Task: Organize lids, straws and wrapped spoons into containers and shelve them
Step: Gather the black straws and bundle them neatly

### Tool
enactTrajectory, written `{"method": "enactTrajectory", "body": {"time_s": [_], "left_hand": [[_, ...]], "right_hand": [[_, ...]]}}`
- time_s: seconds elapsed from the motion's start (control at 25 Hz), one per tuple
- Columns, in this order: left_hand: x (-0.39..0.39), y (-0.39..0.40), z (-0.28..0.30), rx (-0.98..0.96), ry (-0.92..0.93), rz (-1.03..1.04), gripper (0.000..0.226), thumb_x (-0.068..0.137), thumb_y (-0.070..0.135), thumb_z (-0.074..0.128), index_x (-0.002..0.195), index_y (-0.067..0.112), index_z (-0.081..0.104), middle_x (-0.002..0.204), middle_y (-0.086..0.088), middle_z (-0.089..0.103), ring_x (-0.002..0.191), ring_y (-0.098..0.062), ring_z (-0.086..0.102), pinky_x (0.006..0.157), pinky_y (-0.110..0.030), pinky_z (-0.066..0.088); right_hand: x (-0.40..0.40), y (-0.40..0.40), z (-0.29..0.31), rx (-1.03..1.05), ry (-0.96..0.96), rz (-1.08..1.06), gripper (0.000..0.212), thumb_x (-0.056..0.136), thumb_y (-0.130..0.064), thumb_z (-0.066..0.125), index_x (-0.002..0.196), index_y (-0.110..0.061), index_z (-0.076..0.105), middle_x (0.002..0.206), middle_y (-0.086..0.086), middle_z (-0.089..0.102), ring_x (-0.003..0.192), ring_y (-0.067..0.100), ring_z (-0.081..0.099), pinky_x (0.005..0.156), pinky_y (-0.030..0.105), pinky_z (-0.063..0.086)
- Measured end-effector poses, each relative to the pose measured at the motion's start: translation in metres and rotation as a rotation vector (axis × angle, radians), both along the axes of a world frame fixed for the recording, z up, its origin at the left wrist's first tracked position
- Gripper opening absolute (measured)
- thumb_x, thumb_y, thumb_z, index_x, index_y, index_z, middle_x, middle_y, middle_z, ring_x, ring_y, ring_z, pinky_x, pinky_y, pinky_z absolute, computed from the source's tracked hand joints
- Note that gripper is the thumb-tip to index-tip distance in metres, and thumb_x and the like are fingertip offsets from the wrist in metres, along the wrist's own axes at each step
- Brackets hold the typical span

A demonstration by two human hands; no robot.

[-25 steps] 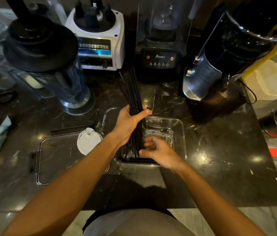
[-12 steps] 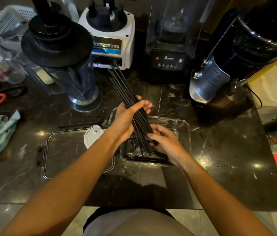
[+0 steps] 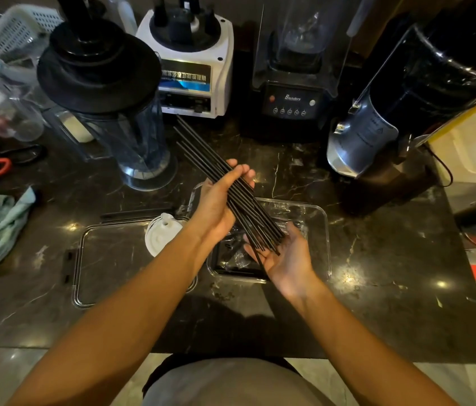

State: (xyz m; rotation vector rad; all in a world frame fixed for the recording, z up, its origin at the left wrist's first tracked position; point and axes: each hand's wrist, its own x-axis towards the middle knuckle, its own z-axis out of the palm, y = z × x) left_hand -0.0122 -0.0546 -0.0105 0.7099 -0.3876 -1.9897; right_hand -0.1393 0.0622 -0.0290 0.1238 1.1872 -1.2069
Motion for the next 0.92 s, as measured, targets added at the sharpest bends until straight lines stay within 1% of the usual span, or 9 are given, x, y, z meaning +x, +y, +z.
{"method": "enactTrajectory", "body": {"time_s": [0.2, 0.28, 0.4, 0.48, 0.56, 0.64, 0.76, 0.84, 0.92], "left_hand": [[0.003, -0.015, 0.006, 0.040, 0.065, 0.066, 0.017, 0.099, 0.000, 0.059, 0.099, 0.016, 0.065, 0.096, -0.006, 0.068, 0.084, -0.014, 0.066, 0.090, -0.031, 0.050], [0.006, -0.020, 0.010, 0.038, 0.079, 0.082, 0.017, 0.098, 0.000, 0.059, 0.097, 0.016, 0.066, 0.096, -0.006, 0.069, 0.084, -0.014, 0.067, 0.090, -0.031, 0.051], [0.000, -0.010, 0.007, 0.031, 0.079, 0.008, 0.016, 0.100, 0.002, 0.058, 0.099, 0.016, 0.065, 0.100, -0.005, 0.068, 0.089, -0.015, 0.067, 0.093, -0.031, 0.052], [-0.004, 0.001, 0.000, 0.070, 0.079, -0.031, 0.015, 0.099, 0.003, 0.060, 0.100, 0.017, 0.066, 0.102, -0.005, 0.069, 0.091, -0.015, 0.068, 0.096, -0.032, 0.052], [-0.005, 0.010, -0.008, 0.133, 0.082, -0.040, 0.014, 0.098, 0.004, 0.062, 0.099, 0.017, 0.069, 0.103, -0.005, 0.070, 0.093, -0.015, 0.070, 0.096, -0.032, 0.054], [-0.006, 0.019, -0.015, 0.167, 0.083, -0.059, 0.014, 0.098, 0.004, 0.062, 0.098, 0.016, 0.069, 0.104, -0.006, 0.071, 0.096, -0.016, 0.070, 0.100, -0.034, 0.053], [-0.006, 0.029, -0.018, 0.151, 0.092, -0.124, 0.014, 0.101, 0.004, 0.058, 0.099, 0.014, 0.067, 0.105, -0.007, 0.069, 0.100, -0.017, 0.067, 0.109, -0.038, 0.045], [-0.003, 0.031, -0.016, 0.120, 0.054, -0.158, 0.013, 0.101, 0.003, 0.058, 0.100, 0.013, 0.066, 0.104, -0.008, 0.068, 0.100, -0.018, 0.066, 0.108, -0.039, 0.047], [0.001, 0.031, -0.013, 0.085, -0.038, -0.200, 0.012, 0.100, 0.002, 0.059, 0.104, 0.011, 0.065, 0.102, -0.009, 0.069, 0.099, -0.020, 0.068, 0.102, -0.039, 0.052]], "right_hand": [[0.000, -0.002, 0.011, 0.079, 0.089, -0.044, 0.057, 0.107, -0.053, 0.036, 0.127, -0.006, 0.061, 0.121, 0.022, 0.072, 0.118, 0.036, 0.068, 0.110, 0.050, 0.047], [-0.002, 0.000, 0.011, 0.068, 0.041, -0.098, 0.059, 0.107, -0.054, 0.037, 0.125, -0.003, 0.060, 0.126, 0.024, 0.069, 0.121, 0.037, 0.065, 0.110, 0.051, 0.047], [-0.003, -0.009, 0.016, 0.069, -0.016, -0.212, 0.063, 0.106, -0.058, 0.035, 0.121, -0.003, 0.063, 0.124, 0.022, 0.070, 0.120, 0.036, 0.065, 0.110, 0.048, 0.047], [-0.002, -0.018, 0.020, 0.069, -0.010, -0.249, 0.065, 0.105, -0.058, 0.034, 0.123, -0.005, 0.066, 0.124, 0.022, 0.070, 0.118, 0.035, 0.066, 0.106, 0.046, 0.049], [-0.001, -0.026, 0.022, 0.061, -0.025, -0.276, 0.064, 0.106, -0.057, 0.036, 0.124, -0.004, 0.065, 0.124, 0.023, 0.069, 0.117, 0.037, 0.067, 0.104, 0.049, 0.050], [0.001, -0.032, 0.023, 0.046, -0.005, -0.258, 0.063, 0.106, -0.055, 0.035, 0.126, -0.003, 0.063, 0.124, 0.023, 0.070, 0.117, 0.038, 0.067, 0.107, 0.052, 0.049], [0.003, -0.035, 0.021, 0.040, 0.066, -0.161, 0.066, 0.106, -0.058, 0.032, 0.126, -0.004, 0.064, 0.121, 0.021, 0.073, 0.115, 0.035, 0.070, 0.106, 0.048, 0.050], [0.003, -0.032, 0.018, 0.057, 0.129, -0.061, 0.068, 0.105, -0.061, 0.031, 0.126, -0.005, 0.065, 0.120, 0.019, 0.074, 0.114, 0.033, 0.070, 0.103, 0.046, 0.052], [-0.006, -0.028, 0.013, 0.038, 0.237, 0.060, 0.069, 0.106, -0.062, 0.030, 0.127, -0.006, 0.064, 0.122, 0.016, 0.072, 0.118, 0.032, 0.066, 0.101, 0.045, 0.050]]}}
